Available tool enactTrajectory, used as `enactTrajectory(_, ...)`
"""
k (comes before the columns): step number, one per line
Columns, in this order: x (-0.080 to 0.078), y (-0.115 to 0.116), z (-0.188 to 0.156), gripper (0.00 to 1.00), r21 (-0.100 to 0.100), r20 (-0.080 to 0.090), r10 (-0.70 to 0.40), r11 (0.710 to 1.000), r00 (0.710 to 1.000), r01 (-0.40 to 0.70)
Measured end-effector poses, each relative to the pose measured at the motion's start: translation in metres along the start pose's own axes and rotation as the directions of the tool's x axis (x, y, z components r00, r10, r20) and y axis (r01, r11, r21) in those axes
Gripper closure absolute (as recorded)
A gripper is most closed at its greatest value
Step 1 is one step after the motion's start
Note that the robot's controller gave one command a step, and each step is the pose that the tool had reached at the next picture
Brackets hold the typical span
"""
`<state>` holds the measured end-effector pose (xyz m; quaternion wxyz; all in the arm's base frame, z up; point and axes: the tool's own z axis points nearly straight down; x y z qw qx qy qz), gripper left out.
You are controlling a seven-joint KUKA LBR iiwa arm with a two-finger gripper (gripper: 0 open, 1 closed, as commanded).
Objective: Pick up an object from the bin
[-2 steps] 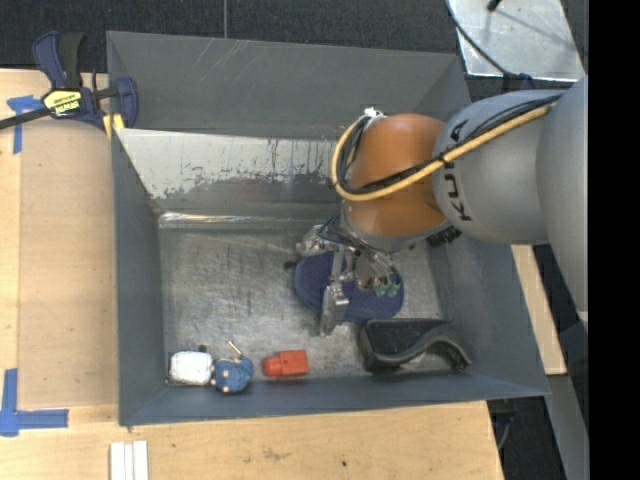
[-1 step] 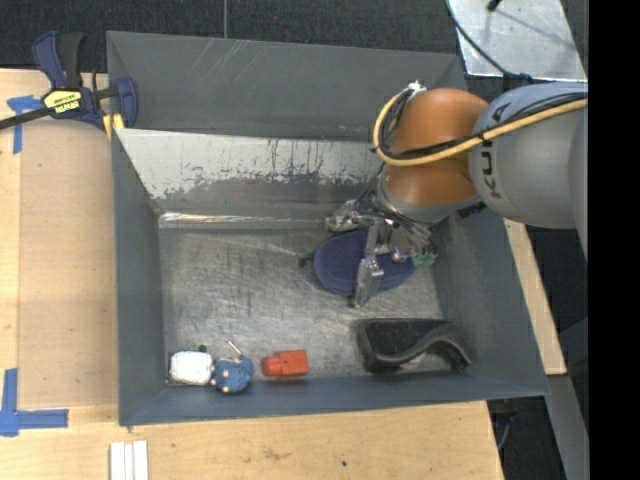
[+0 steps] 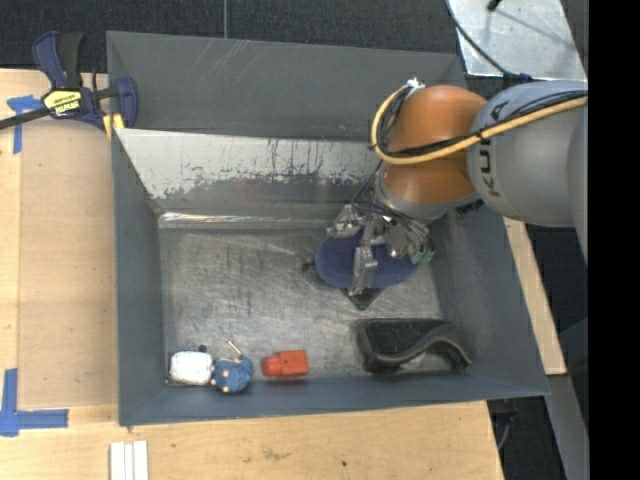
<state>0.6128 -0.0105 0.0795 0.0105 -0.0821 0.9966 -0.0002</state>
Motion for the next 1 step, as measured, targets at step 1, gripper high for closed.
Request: enactTrajectory(1, 0.043, -0.1229, -0.189, 1.0, 0.002, -0.01, -0.229, 0.973, 0.973, 0.229)
